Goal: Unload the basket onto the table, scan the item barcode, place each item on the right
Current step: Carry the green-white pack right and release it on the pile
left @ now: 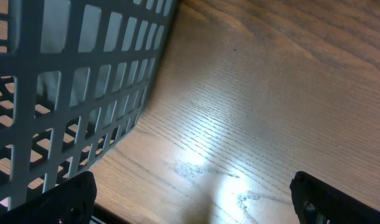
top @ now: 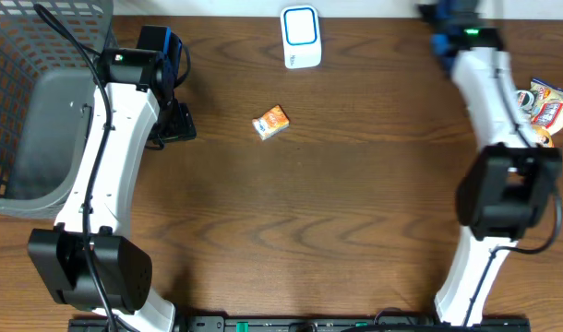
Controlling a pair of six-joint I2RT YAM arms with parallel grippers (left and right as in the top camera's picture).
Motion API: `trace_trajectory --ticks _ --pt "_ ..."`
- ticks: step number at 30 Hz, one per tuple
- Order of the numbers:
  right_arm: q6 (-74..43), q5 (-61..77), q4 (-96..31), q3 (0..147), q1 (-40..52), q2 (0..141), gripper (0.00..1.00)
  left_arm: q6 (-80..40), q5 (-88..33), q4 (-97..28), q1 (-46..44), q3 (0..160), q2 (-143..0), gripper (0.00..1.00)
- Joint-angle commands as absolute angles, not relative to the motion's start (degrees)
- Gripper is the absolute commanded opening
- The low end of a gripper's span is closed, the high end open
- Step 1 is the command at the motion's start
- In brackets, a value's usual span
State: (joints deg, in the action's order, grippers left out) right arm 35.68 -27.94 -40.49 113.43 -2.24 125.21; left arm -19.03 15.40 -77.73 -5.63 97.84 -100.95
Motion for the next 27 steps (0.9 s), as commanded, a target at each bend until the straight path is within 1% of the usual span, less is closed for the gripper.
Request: trace_trajectory --ticks 1,2,5,6,7,8,9,14,17,20,24,26,27 --pt "23.6 -26.7 -44.1 113.4 -6.9 124.8 0.01 -18.3 16.6 -77.9 -5.5 97.6 -100.9 0.98" --pt "19.9 -26.7 -45.1 113.4 -8.4 124.8 0.01 -18.3 16.6 -77.9 -5.5 97.6 -100.9 0.98" --pt "14.7 -26.6 -47.2 113.4 -11.6 124.8 0.01 -18.3 16.6 -77.9 -5.5 97.6 -100.9 0.98" --pt "13.2 -26.6 -47.7 113.3 -12.6 124.8 0.11 -18.3 16.6 -77.9 -5.5 97.6 -100.9 0.98" --pt "12.0 -26.5 -48.1 113.3 -13.4 124.8 0.42 -18.3 16.6 -77.9 -5.5 97.6 -100.9 0.98" --pt "11.1 -26.0 -48.6 113.3 -14.2 124.8 0.78 -18.3 16.6 -77.9 -5.5 97.6 -100.9 0.98" --pt "11.0 -25.3 -48.9 113.3 -14.7 124.8 0.98 -18.3 16.6 -77.9 -5.5 97.6 -100.9 0.98" --pt "11.0 -17.2 -50.0 113.3 -15.1 124.8 0.99 -18.3 16.6 -77.9 -5.5 97.6 -100.9 0.98" --pt "10.9 -5.0 -49.9 113.3 -14.1 124.7 0.99 -18.3 16.6 -77.9 -5.5 97.6 -100.9 0.98" --pt "8.2 15.6 -49.0 113.3 -12.3 124.7 0.99 -18.3 16.6 -77.9 -5.5 97.6 -100.9 0.98" --pt "-0.7 44.6 -46.6 113.3 -10.0 124.7 0.99 -18.3 16.6 -77.9 -5.5 97.6 -100.9 0.97" --pt "-4.3 54.8 -44.1 113.3 -8.4 124.8 0.99 -18.3 16.6 -77.9 -5.5 97.6 -100.9 0.98" --pt "-4.7 57.8 -42.6 113.3 -7.1 124.8 0.96 -18.3 16.6 -77.9 -5.5 97.6 -100.9 0.98"
